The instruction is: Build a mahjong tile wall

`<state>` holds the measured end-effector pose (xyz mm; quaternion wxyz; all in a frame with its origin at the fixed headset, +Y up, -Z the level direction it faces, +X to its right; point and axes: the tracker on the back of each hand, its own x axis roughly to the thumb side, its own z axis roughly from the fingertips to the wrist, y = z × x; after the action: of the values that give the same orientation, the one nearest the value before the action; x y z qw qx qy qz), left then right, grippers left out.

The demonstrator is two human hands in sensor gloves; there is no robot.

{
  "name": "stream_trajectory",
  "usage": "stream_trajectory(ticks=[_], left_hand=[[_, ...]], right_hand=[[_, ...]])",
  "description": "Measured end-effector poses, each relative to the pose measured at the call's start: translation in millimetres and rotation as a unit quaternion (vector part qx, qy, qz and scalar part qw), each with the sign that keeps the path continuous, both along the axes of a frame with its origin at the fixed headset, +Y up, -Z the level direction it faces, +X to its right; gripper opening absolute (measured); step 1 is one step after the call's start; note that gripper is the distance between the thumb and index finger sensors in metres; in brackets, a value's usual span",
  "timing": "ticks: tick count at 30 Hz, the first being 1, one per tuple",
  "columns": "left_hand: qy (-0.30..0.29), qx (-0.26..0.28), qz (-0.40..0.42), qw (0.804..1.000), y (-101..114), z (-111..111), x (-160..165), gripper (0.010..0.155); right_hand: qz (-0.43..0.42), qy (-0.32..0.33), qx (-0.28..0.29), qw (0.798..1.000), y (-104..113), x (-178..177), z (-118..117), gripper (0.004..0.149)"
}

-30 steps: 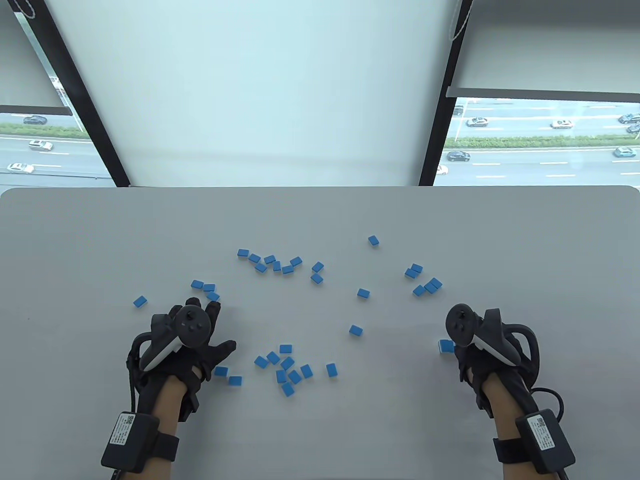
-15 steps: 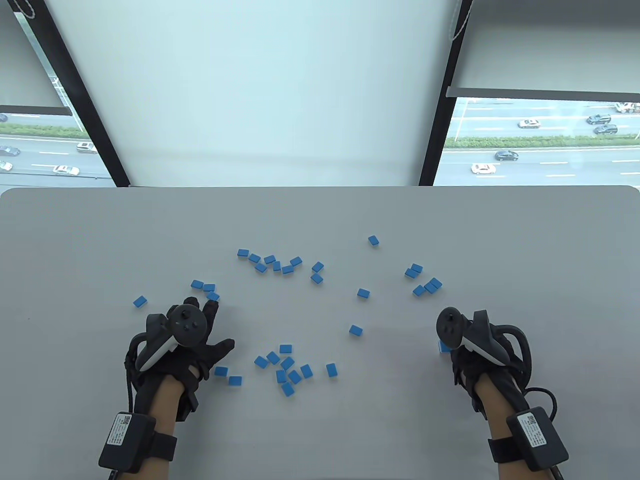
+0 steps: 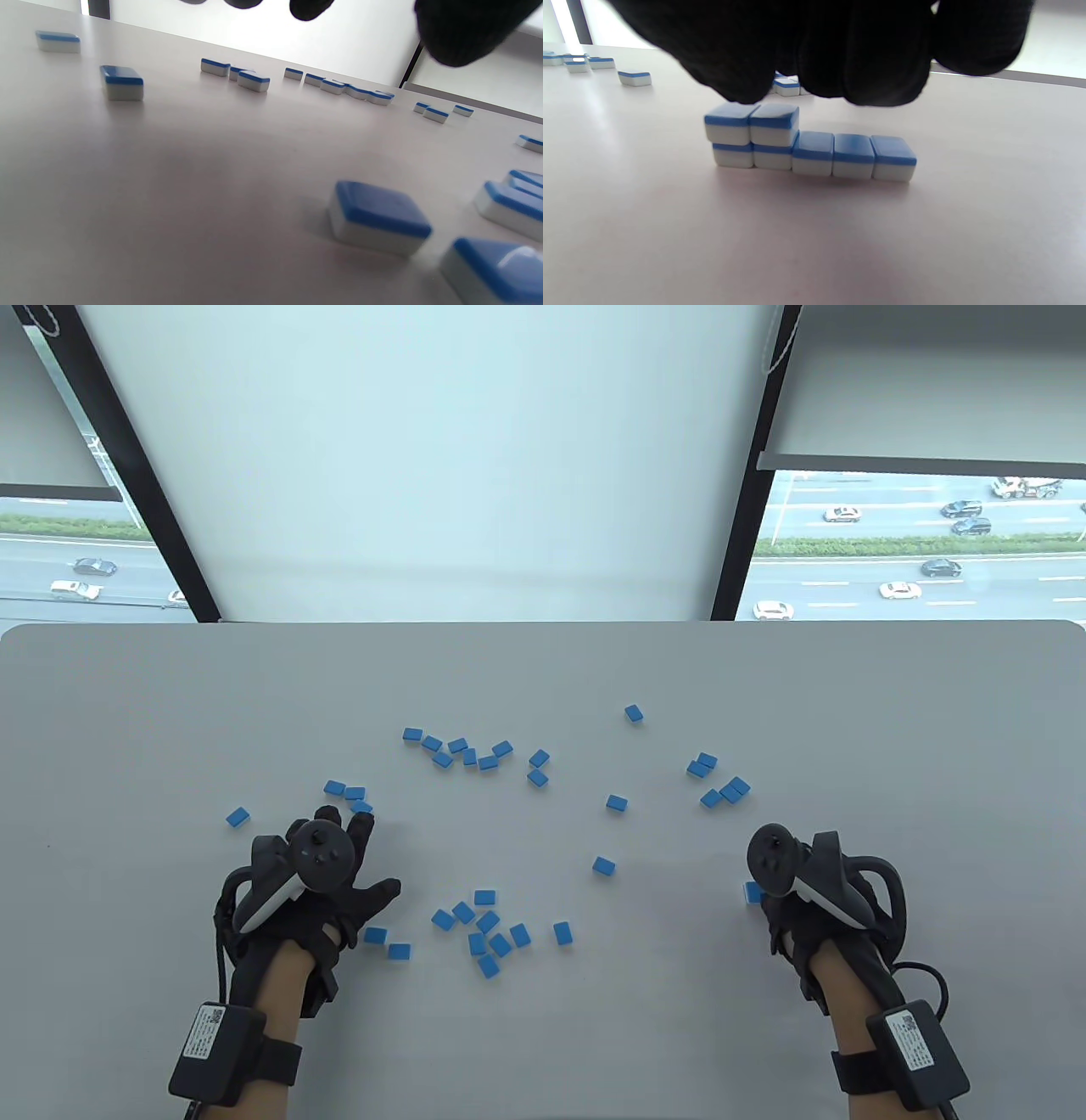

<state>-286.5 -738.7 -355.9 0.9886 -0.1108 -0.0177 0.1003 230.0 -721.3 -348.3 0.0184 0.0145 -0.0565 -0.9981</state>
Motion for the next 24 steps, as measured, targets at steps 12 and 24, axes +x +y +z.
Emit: stream_trajectory(ticks=[12,24], left_hand=[[-0.001,0.003,-0.003,1.000,1,0,1,0.090],[0.001,-0.001,0.000,1.000,0,0,0,0.090]], right_hand=[[0.056,-0.013,-0.007,0.998,22,-33,-60,0.063],[0.150,-0.048,-0.078,0.984,-18,-54,-125,0.064]])
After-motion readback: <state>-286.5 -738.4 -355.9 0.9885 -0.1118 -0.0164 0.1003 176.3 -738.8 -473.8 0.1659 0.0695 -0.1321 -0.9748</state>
